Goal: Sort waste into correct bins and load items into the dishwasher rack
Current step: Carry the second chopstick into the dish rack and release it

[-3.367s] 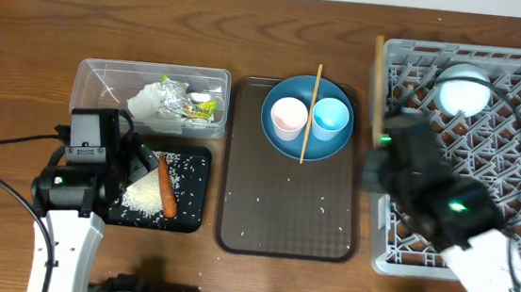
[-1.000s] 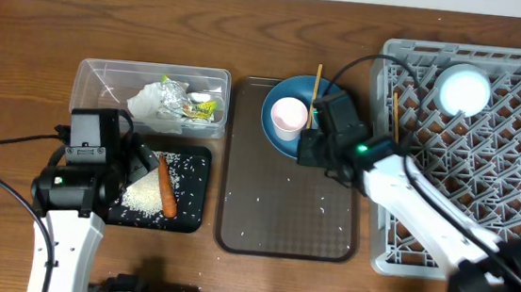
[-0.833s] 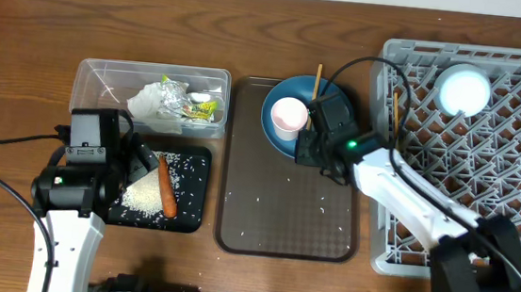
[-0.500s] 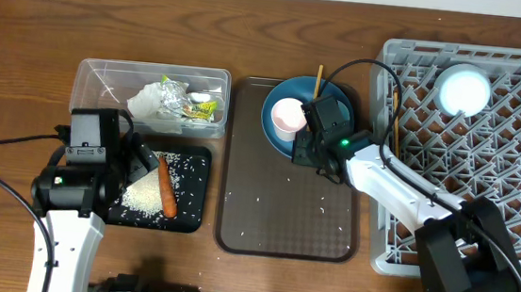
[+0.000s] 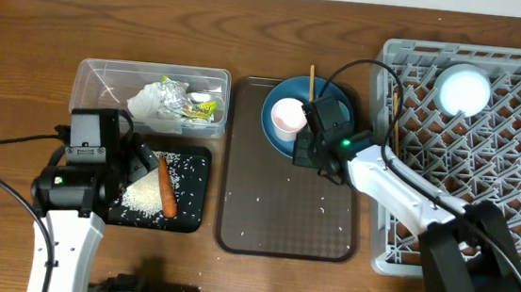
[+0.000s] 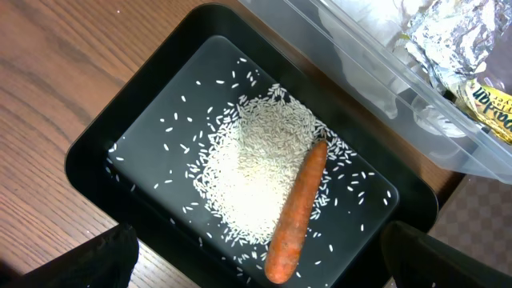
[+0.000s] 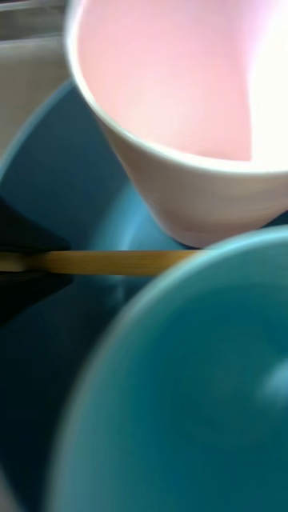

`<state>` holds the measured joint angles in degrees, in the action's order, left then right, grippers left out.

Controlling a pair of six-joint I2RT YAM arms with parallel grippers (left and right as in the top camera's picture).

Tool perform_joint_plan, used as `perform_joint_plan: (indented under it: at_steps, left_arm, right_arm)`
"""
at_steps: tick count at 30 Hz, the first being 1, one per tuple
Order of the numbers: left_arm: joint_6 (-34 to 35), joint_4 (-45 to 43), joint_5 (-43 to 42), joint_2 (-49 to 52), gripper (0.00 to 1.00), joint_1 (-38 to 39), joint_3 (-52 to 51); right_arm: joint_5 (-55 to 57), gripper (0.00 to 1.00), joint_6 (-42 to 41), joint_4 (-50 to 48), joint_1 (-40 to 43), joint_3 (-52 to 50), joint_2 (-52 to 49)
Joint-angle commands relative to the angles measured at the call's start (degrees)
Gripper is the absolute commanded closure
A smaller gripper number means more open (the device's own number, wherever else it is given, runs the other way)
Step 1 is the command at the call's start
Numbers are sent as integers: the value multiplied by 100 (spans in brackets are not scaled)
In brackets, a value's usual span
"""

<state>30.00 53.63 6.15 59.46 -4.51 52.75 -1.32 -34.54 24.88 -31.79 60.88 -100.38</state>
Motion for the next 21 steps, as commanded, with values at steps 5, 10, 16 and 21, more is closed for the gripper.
perform_joint_plan:
  at_steps: [5,10,16,21]
  left_arm:
    - [2,15,4,2,0,-31,-4]
    - [2,15,4,2,0,-31,-4]
    - [2,15,4,2,0,-31,-4]
    - [4,15,4,2,0,-31,-4]
  right_arm:
    - [-24,99,13,245,-129,-13,1091]
    - [-24,99,98,483,-116,-13,1768]
    - [133,99,824,1246,332,-13,2559]
    - [146,99,1672,2065,1327,-13,3016]
